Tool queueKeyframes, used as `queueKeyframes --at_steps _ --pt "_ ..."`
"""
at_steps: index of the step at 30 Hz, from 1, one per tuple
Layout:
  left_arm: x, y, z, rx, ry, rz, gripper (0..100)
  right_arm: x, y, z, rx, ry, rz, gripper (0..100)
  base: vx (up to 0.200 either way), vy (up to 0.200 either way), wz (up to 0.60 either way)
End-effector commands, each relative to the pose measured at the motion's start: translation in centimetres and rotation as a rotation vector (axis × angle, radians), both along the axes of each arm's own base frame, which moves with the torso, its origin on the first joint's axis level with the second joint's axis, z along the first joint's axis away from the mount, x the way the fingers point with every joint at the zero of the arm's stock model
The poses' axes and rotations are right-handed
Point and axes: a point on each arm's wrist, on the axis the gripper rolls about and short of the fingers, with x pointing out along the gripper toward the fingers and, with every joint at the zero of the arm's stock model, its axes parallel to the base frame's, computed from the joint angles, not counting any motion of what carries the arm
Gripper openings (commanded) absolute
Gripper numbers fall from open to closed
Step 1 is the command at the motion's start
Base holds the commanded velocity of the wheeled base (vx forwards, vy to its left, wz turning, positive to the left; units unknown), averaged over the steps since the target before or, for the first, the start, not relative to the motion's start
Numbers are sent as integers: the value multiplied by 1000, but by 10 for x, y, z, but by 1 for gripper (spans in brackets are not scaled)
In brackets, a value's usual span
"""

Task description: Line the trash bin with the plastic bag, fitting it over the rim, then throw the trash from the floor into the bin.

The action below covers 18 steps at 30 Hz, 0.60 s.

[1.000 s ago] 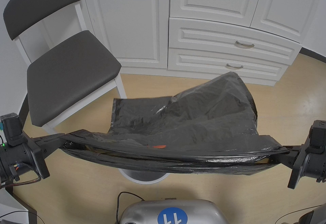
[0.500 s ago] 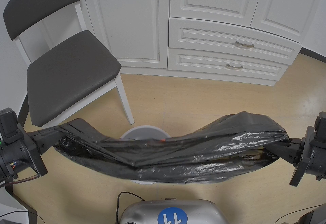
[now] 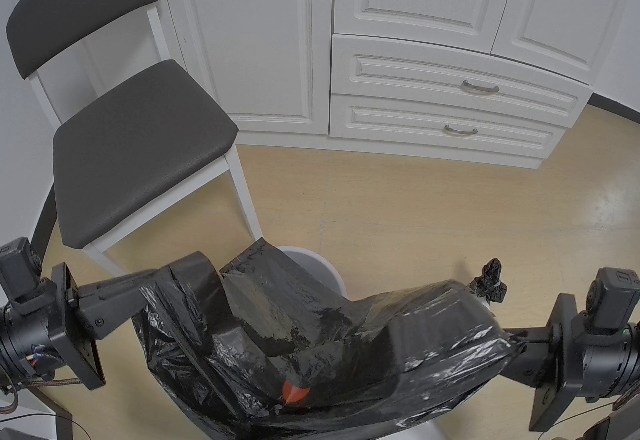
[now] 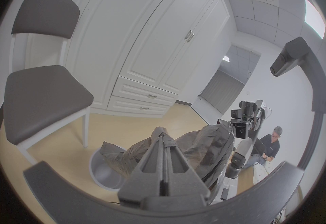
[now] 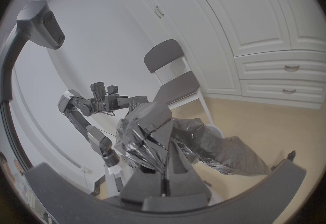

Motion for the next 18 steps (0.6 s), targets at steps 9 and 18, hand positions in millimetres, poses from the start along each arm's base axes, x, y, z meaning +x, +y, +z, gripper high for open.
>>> queueKeyframes --at_steps 9,18 --pt "1 -12 -16 6 53 -98 0 18 104 -54 236 105 22 0 0 0 0" --pt "20 -25 -21 -1 58 -100 0 38 161 -78 244 107 24 0 0 0 0"
